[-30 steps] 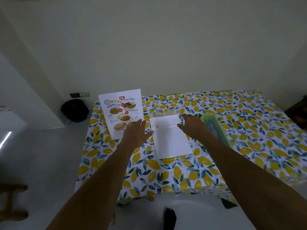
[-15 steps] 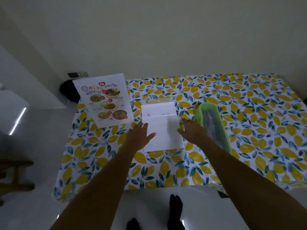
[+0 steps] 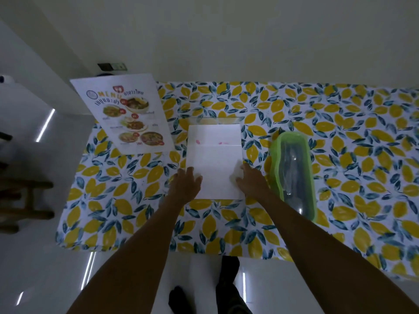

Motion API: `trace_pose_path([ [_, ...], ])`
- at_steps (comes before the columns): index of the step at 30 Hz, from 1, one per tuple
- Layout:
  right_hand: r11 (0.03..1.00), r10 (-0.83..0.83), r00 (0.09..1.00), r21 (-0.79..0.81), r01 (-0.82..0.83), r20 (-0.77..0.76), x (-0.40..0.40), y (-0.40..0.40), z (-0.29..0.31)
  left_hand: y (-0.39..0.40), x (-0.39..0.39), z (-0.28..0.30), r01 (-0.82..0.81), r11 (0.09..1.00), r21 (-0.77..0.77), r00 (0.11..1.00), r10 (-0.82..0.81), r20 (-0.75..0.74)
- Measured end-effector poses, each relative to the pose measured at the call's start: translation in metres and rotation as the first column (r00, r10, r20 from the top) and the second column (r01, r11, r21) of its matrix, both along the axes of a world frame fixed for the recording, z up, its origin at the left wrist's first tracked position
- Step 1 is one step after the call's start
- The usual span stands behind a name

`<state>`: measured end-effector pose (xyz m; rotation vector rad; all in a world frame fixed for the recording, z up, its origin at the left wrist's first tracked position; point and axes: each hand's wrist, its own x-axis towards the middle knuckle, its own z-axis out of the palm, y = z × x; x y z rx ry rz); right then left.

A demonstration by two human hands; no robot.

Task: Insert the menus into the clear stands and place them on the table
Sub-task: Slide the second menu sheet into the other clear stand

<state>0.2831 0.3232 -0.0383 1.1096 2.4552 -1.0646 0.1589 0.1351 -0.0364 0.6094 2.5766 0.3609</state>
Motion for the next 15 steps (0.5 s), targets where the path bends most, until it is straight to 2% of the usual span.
trace_pose_path([
  [5,0.989,-0.123,0.992,-0.088,0.122,-0.010,0.001,0.000,0.005,0.001,-0.004,0.009,-0.108,0.992,0.064,0.989,0.101,0.111],
  [9,0.992,-0.129,0.990,-0.014,0.128,-0.052,0.011,-0.002,0.016,-0.013,-0.007,0.019,-0.122,0.984,0.126,0.990,0.112,0.084],
  [15,0.980,-0.090,0.970,0.154,0.127,-0.226,0.030,-0.013,0.058,-0.038,-0.003,0.062,-0.043,0.963,0.264,0.999,0.046,-0.008],
])
